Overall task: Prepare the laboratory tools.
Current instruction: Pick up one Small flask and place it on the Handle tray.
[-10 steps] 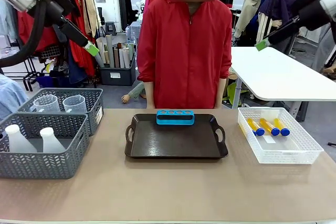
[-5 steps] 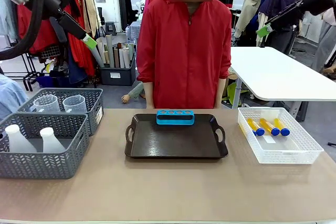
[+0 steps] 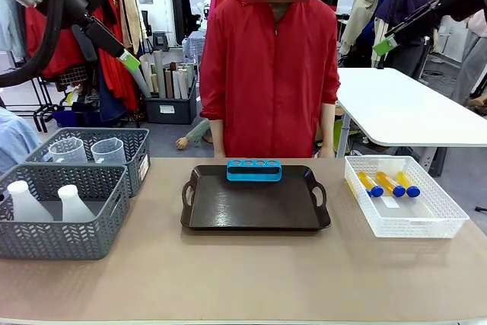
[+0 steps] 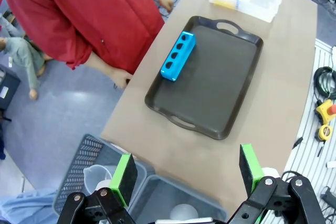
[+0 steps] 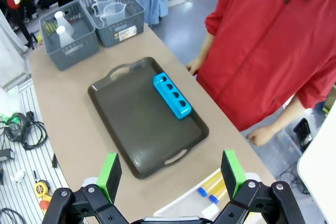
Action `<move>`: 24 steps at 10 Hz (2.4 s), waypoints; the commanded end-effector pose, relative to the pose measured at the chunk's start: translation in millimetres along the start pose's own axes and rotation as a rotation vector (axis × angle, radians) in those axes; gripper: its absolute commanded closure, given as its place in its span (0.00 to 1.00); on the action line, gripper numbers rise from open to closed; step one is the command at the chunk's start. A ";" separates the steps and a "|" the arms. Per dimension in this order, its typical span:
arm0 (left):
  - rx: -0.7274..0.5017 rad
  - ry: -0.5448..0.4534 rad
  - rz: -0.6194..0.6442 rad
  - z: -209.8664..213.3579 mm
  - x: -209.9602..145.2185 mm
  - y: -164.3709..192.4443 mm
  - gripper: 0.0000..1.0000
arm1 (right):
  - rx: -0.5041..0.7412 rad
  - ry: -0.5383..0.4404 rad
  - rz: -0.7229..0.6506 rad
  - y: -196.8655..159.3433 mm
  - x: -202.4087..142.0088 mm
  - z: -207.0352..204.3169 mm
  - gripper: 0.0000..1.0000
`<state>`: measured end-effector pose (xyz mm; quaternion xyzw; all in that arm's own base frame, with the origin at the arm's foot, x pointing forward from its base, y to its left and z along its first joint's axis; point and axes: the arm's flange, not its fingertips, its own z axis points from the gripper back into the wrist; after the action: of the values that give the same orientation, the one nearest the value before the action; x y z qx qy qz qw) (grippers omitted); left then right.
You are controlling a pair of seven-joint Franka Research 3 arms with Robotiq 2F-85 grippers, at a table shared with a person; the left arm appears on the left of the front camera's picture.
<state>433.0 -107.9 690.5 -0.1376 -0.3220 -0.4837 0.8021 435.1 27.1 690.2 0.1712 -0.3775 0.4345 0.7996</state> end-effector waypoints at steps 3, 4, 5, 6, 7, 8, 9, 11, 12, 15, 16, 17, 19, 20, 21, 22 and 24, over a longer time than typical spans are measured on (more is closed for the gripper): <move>0.001 -0.001 0.006 0.8 0.2 -0.2 0.00 | -0.003 -0.004 0.002 0.6 1.1 0.8 0.00; 0.001 -0.001 0.006 0.8 0.2 -0.2 0.00 | -0.003 -0.004 0.002 0.6 1.1 0.8 0.00; 0.001 -0.001 0.006 0.8 0.2 -0.2 0.00 | -0.003 -0.004 0.002 0.6 1.1 0.8 0.00; 0.001 -0.001 0.006 0.8 0.2 -0.2 0.00 | -0.003 -0.004 0.002 0.6 1.1 0.8 0.00; 0.001 -0.001 0.006 0.8 0.2 -0.2 0.00 | -0.003 -0.004 0.002 0.6 1.1 0.8 0.00; 0.001 -0.001 0.006 0.8 0.2 -0.2 0.00 | -0.003 -0.004 0.002 0.6 1.1 0.8 0.00; 0.001 -0.001 0.006 0.8 0.2 -0.2 0.00 | -0.003 -0.004 0.002 0.6 1.1 0.8 0.00; 0.001 -0.001 0.006 0.8 0.2 -0.2 0.00 | -0.003 -0.004 0.002 0.6 1.1 0.8 0.00; 0.001 -0.001 0.006 0.8 0.2 -0.2 0.00 | -0.003 -0.004 0.002 0.6 1.1 0.8 0.00; 0.001 -0.001 0.006 0.8 0.2 -0.2 0.00 | -0.003 -0.004 0.002 0.6 1.1 0.8 0.00; 0.001 -0.001 0.006 0.8 0.2 -0.2 0.00 | -0.003 -0.004 0.002 0.6 1.1 0.8 0.00; 0.001 -0.001 0.006 0.8 0.2 -0.2 0.00 | -0.003 -0.004 0.002 0.6 1.1 0.8 0.00; 0.004 0.005 0.000 -1.0 0.5 -0.5 0.00 | -0.003 -0.004 0.002 0.6 1.1 0.8 0.00; 0.037 0.164 0.079 1.8 -2.7 -3.0 0.00 | -0.003 -0.004 0.002 0.6 1.1 0.8 0.00; 0.068 0.250 0.130 0.3 -9.1 -4.9 0.00 | -0.003 -0.004 0.002 0.6 1.1 0.8 0.00; 0.120 0.320 0.167 -3.7 -17.3 -6.6 0.00 | -0.003 -0.004 0.002 0.6 1.1 0.8 0.00; 0.198 0.428 0.240 -1.5 -47.0 -14.2 0.00 | -0.003 -0.004 0.002 0.6 1.1 0.8 0.00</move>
<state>422.1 -85.8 662.7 -0.0031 -0.1938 -0.3890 0.9006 435.2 27.5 690.1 0.1705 -0.3771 0.4338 0.8004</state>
